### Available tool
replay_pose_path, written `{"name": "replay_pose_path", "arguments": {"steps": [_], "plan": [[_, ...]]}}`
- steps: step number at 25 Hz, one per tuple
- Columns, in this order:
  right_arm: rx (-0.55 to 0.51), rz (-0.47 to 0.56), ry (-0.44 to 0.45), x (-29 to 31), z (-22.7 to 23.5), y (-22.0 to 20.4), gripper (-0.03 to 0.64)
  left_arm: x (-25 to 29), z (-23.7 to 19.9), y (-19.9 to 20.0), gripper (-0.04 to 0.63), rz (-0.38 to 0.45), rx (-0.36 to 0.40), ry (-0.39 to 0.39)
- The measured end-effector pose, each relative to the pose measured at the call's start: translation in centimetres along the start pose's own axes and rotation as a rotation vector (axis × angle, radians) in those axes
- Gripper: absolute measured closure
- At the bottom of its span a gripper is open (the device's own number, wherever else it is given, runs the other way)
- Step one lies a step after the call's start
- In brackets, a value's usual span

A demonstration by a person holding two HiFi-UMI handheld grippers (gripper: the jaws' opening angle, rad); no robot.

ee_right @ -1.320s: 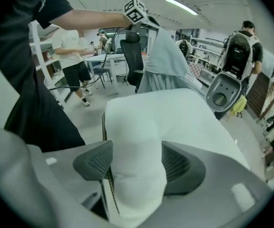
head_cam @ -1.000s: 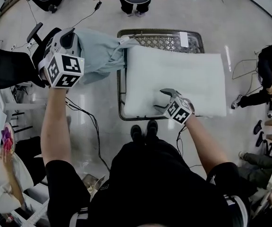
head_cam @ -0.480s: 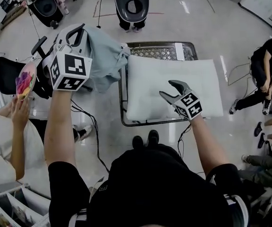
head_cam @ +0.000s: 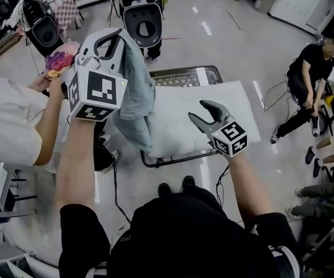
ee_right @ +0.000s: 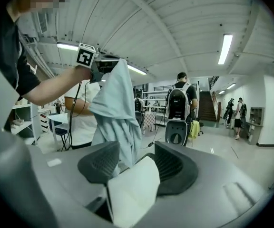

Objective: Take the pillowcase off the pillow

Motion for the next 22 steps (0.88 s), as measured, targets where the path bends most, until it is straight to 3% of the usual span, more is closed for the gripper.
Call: {"name": "replay_pose_path", "arguments": {"steps": [6,14,22], "plan": [[0.026,0.129,-0.038,-5.1,-0.7,2.5,0.416,0.2,3.4,4.3,0.586,0.044,-0.061,-0.09],[0.084,0.264,-0.065,-12.9,0.8,2.8,0.482,2.4,8.0,10.1,0.586,0.05,-0.23,-0.187],[0.074,0.28,-0.011,-17.4,5.5,2.9,0.499,6.4,7.1,18.0,0.586,0.119,-0.37,-0.154]]}}
Point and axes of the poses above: the fingertips, and each gripper's own axes: x forward along the fingers, z to its right, y out of its top, the point moved 5 cm from there along -x, backward along the fingers, and after that the axes turned 15 degrees about y, right-handed, at the moved point
